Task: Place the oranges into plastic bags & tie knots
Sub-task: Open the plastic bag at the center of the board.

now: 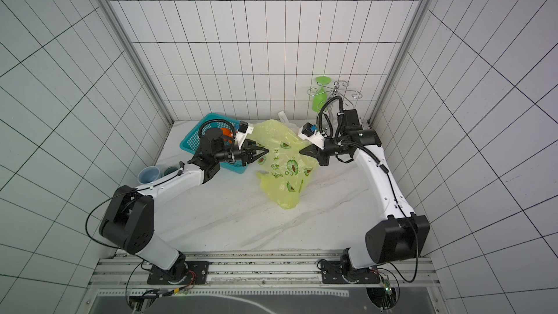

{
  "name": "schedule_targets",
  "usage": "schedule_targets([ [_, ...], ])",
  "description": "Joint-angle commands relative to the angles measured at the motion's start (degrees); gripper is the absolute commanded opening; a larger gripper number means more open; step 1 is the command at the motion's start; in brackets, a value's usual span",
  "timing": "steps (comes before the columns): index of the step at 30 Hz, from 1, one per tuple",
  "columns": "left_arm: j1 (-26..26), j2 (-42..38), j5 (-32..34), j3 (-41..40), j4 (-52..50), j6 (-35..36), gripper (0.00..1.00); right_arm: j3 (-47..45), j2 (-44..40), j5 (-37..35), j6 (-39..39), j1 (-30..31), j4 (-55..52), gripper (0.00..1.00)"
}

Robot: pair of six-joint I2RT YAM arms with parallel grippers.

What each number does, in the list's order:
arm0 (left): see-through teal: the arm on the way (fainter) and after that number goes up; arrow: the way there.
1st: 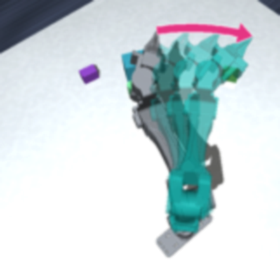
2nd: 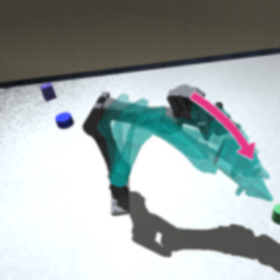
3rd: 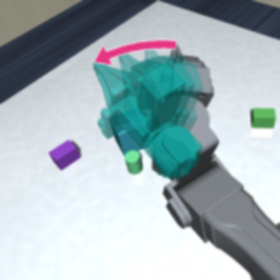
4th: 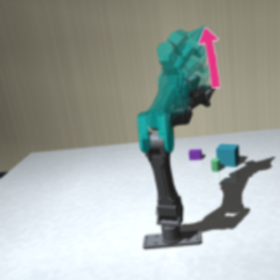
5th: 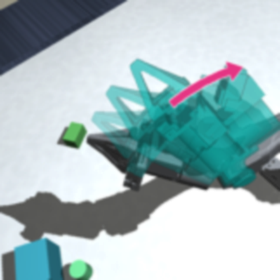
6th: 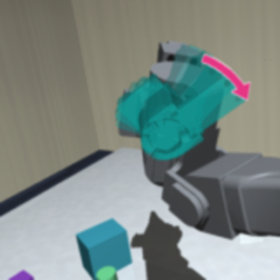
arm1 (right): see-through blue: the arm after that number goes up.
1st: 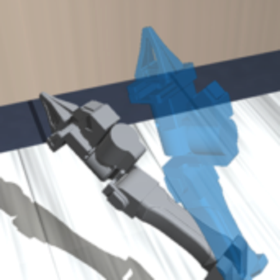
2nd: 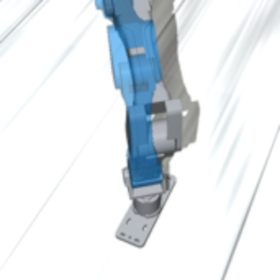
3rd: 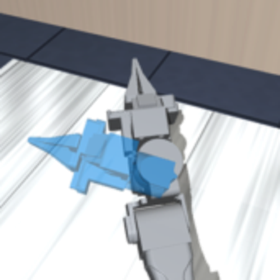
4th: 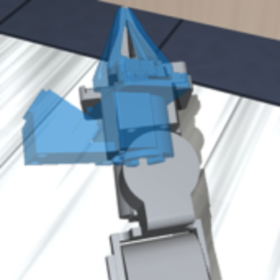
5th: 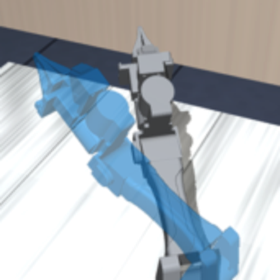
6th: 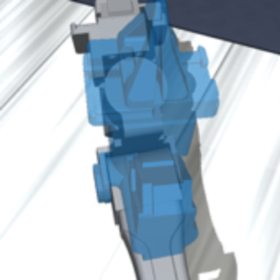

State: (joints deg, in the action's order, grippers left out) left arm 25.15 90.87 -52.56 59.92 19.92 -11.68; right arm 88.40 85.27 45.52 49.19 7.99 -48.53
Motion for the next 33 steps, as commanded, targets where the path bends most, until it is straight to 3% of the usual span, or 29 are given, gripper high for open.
schedule_targets([
  [1,1.88,-4.91,0.44,-2.53,1.09,-1.94,0.0,4.06,6.38,-28.47,-23.85,2.43,18.17,0.25],
  [2,2.37,-6.27,3.03,-2.99,-0.76,-2.76,0.0,7.54,9.21,-36.04,-25.32,3.8,17.5,0.36],
  [3,2.73,-7.37,6.02,-3.27,-2.07,-4.45,0.0,10.09,11.22,-41.17,-25.17,5.08,16.33,0.53],
  [4,3.01,-8.45,10.68,-3.53,-3.55,-7.79,0.0,11.69,12.44,-46.12,-24.75,6.53,15.66,0.79],
  [5,3.19,-9.3,14.88,-3.58,-4.85,-11.97,0.01,11.19,12.08,-49.15,-23.56,7.91,16.46,0.85],
  [7,3.64,-10.6,20.26,-3.26,-6.74,-19.42,0.01,6.41,7.65,-49.78,-20.7,10.14,20.36,0.9],
  [9,4.5,-11.47,23.45,-2.49,-7.91,-25.77,0.0,-0.2,0.95,-45.01,-19.23,11.29,25.01,0.94],
  [14,5.26,-9.32,25.92,3.7,-16.2,-37.42,0.0,-8.88,-12.41,-24.93,-20.79,11.65,27.25,0.97],
  [18,6.13,-7.49,25.22,4.78,-16.23,-40.53,0.0,-14.84,-14.52,-11.47,-23.38,14.28,26.98,0.97],
  [22,6.66,-7.93,23.79,2.53,-12.16,-43.15,0.0,-22.05,-12.62,-11.62,-23.74,15.82,33.66,0.97],
  [25,6.76,-8.93,22.9,1.32,-10.17,-43.74,0.01,-22.31,-8.69,-12.81,-22.06,15.76,33.96,0.89],
  [26,6.76,-9.28,22.95,1.25,-10.08,-43.3,0.02,-22.22,-7.85,-11.91,-20.91,15.7,33.21,0.78],
  [27,6.76,-9.47,22.78,1.32,-10.16,-42.72,0.04,-22.58,-7.59,-10.47,-20.36,15.41,33.2,0.59],
  [28,6.76,-9.48,22.55,1.29,-10.17,-42.19,0.06,-22.97,-7.72,-8.1,-19.89,14.83,33.24,0.48],
  [29,6.76,-9.61,22.22,1.33,-10.08,-41.65,0.09,-23.18,-8.04,-3.24,-19.27,13.19,33.24,0.3],
  [30,6.76,-9.81,21.87,1.18,-9.72,-40.34,0.17,-23.02,-8.17,2.39,-19.22,10.84,33.03,0.1],
  [31,6.69,-10.13,21.13,0.87,-9.03,-38.43,0.29,-22.88,-8.08,8.44,-19.45,8.13,32.81,0.0],
  [33,5.33,-11.96,18.63,0.43,-9.07,-31.26,0.52,-22.13,-7.18,22.96,-20.38,1.05,32.53,0.0],
])
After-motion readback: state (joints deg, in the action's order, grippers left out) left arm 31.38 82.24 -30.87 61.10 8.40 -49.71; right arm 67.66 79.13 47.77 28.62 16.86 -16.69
